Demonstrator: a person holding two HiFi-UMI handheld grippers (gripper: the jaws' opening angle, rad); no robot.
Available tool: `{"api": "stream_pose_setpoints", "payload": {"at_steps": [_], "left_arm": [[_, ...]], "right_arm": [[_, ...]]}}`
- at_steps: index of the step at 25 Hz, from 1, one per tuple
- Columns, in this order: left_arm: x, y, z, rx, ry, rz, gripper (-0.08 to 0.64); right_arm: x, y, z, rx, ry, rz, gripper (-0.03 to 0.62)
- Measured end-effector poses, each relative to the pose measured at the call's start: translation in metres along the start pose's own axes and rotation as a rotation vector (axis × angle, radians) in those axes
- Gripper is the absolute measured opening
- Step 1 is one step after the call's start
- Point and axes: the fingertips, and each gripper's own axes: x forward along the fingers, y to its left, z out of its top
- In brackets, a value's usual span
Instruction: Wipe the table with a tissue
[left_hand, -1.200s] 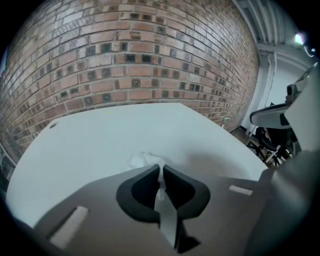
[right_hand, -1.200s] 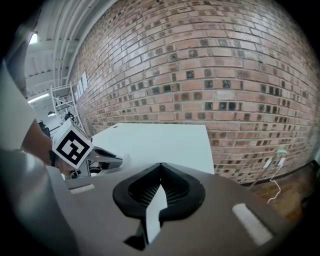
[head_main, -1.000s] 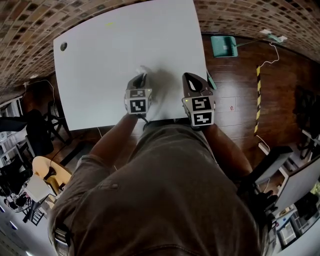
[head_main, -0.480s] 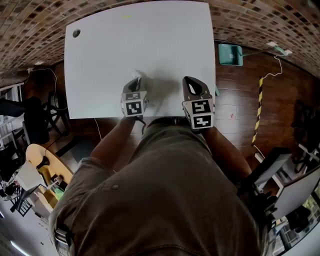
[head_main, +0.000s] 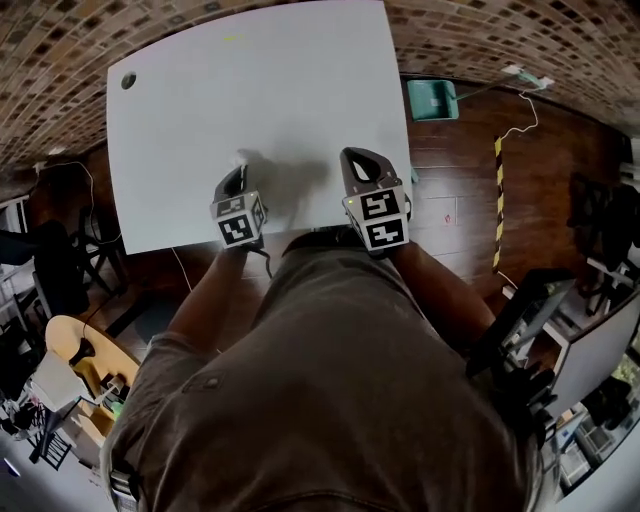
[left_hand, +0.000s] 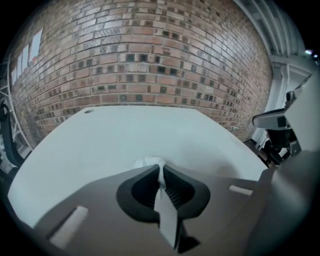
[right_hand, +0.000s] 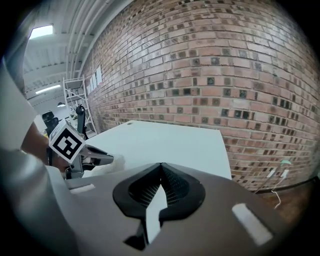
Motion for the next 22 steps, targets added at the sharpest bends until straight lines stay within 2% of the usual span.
{"api": "stream_pose_setpoints", "payload": {"at_steps": [6,12,15,22], "left_arm": [[-0.028,-0.044,0.03,0.031,-0.125,-0.081,0.015],[-0.074,-0.082,0.045,0.003,-0.244,-0.103,0.015],[-0.099,-0.102,0.038,-0.008,-0.277,-0.092,0.015],[-0.15,-0.15,-0.002,0.02,-0.298,-0.042,0.015]], "right_arm": [[-0.02,-0.008,-0.002,-0.011,-0.023,-0.016,0.014],[-0.05,-0.008,-0.021,-0.018,-0.054,0.0,0.014],[-0.071,-0.008,-0.026,-0.04,-0.092,0.021,0.014],[-0.135,-0.013,-0.043,-0.117,-0.204,0.022,0.014]]}}
